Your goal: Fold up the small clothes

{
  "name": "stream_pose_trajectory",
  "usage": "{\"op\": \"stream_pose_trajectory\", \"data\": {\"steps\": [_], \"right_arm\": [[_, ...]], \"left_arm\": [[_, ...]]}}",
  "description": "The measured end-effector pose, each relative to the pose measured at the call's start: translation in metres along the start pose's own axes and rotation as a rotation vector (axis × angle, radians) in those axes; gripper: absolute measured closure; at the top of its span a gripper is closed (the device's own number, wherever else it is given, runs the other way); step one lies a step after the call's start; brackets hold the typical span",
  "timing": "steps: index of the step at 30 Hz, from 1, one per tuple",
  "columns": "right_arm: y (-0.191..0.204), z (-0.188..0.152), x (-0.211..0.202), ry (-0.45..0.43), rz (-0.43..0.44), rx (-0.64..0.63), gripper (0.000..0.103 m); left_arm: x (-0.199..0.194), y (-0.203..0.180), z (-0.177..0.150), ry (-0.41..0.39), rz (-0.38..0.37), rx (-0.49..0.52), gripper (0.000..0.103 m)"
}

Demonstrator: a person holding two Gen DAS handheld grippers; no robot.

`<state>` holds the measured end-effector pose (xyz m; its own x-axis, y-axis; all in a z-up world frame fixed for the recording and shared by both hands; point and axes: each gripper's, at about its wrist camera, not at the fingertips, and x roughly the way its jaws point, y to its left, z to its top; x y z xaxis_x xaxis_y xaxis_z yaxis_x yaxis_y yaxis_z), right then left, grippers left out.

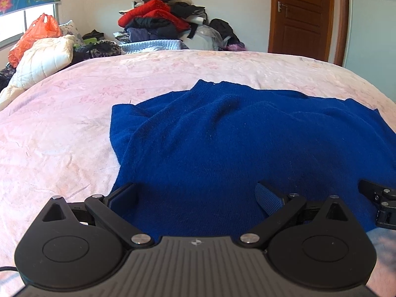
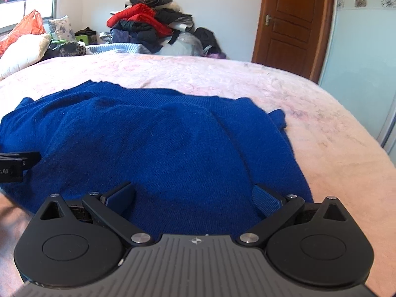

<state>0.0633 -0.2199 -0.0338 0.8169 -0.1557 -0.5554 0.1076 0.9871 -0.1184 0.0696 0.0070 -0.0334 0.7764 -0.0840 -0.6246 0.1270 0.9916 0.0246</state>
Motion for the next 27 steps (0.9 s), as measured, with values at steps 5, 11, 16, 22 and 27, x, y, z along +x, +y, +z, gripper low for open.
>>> {"op": "stream_pose_trajectory", "data": {"steps": [5,11,16,22,27], "right_arm": [[0.006,0.001,-0.016,-0.065,0.0,-0.015,0.001],[0.021,0.008,-0.03,-0.098,0.051,-0.038,0.001],[0.025,0.017,-0.031,-0.076,0.087,0.005,0.001],[0.036,0.017,-0.037,-0.057,0.141,-0.002,0.001],[0.054,0.015,-0.044,-0.071,0.171,-0.081,0.001]], "left_arm": [[-0.006,0.03,0.011,0.039,-0.052,-0.064,0.0],[-0.006,0.072,0.032,0.066,-0.099,-0.15,0.0],[-0.006,0.075,0.043,0.089,-0.038,-0.143,0.0],[0.002,0.069,0.042,0.118,-0.021,-0.132,0.0],[0.006,0.07,0.044,0.117,0.019,-0.097,0.0]]}}
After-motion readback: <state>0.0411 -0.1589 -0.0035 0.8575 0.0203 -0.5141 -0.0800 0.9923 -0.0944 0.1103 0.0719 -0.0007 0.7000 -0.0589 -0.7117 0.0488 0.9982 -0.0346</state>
